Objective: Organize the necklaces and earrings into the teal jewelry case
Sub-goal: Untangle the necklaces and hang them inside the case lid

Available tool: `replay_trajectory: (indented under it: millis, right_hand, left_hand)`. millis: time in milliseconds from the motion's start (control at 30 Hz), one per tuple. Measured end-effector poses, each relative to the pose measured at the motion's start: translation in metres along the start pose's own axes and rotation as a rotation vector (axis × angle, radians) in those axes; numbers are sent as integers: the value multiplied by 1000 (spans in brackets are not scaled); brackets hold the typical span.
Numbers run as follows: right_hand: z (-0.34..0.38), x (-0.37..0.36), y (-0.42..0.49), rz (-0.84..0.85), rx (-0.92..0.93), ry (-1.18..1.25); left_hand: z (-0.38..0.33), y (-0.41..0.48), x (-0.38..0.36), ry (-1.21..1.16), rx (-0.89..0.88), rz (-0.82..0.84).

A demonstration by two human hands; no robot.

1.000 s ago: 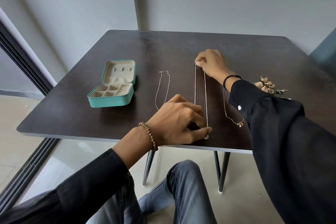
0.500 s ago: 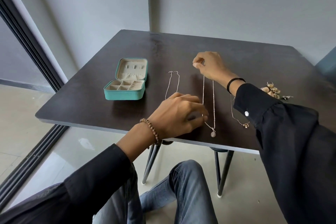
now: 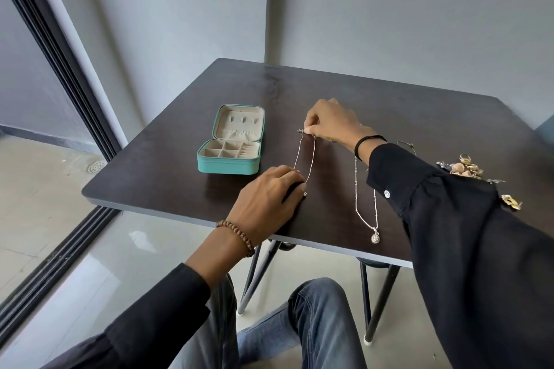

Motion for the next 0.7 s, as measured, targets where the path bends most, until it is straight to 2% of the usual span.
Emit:
replay_trajectory:
  millis: [133, 367, 567, 700]
  right_hand:
    - [7, 2, 1, 22, -5, -104]
    - [39, -1, -12, 106, 146, -421]
    - [39, -7, -23, 241, 119, -331]
    - [31, 3, -28, 133, 62, -24]
  left_hand:
    - [5, -1, 2, -77, 1, -45]
    - [11, 0, 2, -141, 26, -72]
    - [11, -1, 1, -138, 28, -69]
    - [11, 0, 1, -146, 35, -70]
Point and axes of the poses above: each hand's wrist, its own y-axis towards the middle knuckle, its own x-axis out of the back of the hand, z = x × y, the point moved 10 cm from there along y, towards the middle knuckle, and after that the axes turned 5 degrees about x, right-handed, at the moved point
